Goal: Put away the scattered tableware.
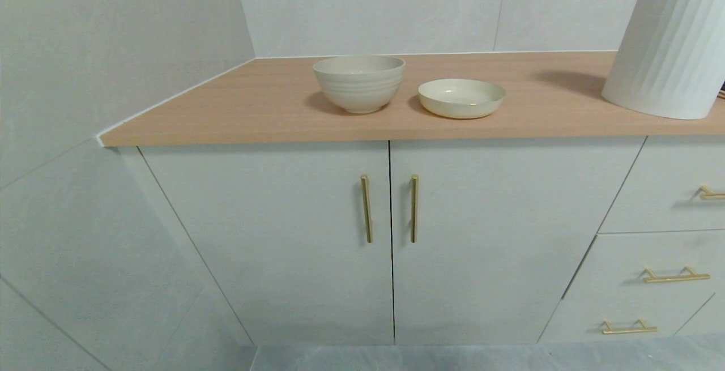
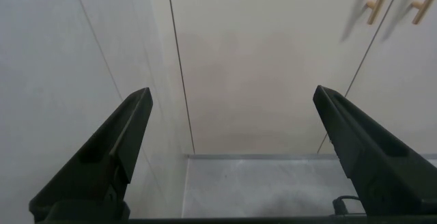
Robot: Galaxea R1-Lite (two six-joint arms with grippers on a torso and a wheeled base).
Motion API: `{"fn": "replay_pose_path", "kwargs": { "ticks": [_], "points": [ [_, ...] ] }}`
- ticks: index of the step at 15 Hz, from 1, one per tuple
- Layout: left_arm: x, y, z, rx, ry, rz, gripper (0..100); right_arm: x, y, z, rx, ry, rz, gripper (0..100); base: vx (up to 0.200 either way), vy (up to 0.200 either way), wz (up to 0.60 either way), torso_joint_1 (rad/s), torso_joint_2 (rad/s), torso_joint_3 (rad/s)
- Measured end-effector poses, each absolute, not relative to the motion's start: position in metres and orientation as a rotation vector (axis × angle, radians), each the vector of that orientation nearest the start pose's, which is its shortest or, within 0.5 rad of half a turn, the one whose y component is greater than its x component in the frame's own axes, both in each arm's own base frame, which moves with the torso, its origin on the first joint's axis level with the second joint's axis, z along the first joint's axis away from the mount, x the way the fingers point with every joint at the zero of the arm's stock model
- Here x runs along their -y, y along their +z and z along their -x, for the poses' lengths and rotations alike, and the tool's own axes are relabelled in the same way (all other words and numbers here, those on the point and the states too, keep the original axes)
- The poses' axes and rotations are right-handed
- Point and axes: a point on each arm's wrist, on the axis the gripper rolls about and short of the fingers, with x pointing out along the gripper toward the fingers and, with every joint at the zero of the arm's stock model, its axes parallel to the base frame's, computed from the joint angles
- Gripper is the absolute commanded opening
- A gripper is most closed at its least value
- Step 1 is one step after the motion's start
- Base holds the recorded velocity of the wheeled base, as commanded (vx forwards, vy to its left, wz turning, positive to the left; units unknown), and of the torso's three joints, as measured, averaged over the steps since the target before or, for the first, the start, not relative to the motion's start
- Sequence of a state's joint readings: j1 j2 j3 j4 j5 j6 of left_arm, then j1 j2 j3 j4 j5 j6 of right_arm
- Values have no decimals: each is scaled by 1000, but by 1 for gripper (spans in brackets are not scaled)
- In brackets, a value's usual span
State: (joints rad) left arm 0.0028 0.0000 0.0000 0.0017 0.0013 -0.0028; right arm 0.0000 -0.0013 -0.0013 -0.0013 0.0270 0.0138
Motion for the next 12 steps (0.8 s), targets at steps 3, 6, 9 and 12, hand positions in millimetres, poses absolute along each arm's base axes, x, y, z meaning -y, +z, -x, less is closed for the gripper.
{"fn": "replay_pose_path", "kwargs": {
  "ticks": [3,6,9,12],
  "points": [
    [0,75,23,-2,4,3,100,-1,76,23,4,27,-13,100,0,0,0,0,0,0],
    [0,75,23,-2,4,3,100,-1,76,23,4,27,-10,100,0,0,0,0,0,0],
    [0,75,23,-2,4,3,100,-1,76,23,4,30,10,100,0,0,0,0,0,0],
    [0,75,23,-2,4,3,100,-1,76,23,4,31,18,100,0,0,0,0,0,0]
  ]
}}
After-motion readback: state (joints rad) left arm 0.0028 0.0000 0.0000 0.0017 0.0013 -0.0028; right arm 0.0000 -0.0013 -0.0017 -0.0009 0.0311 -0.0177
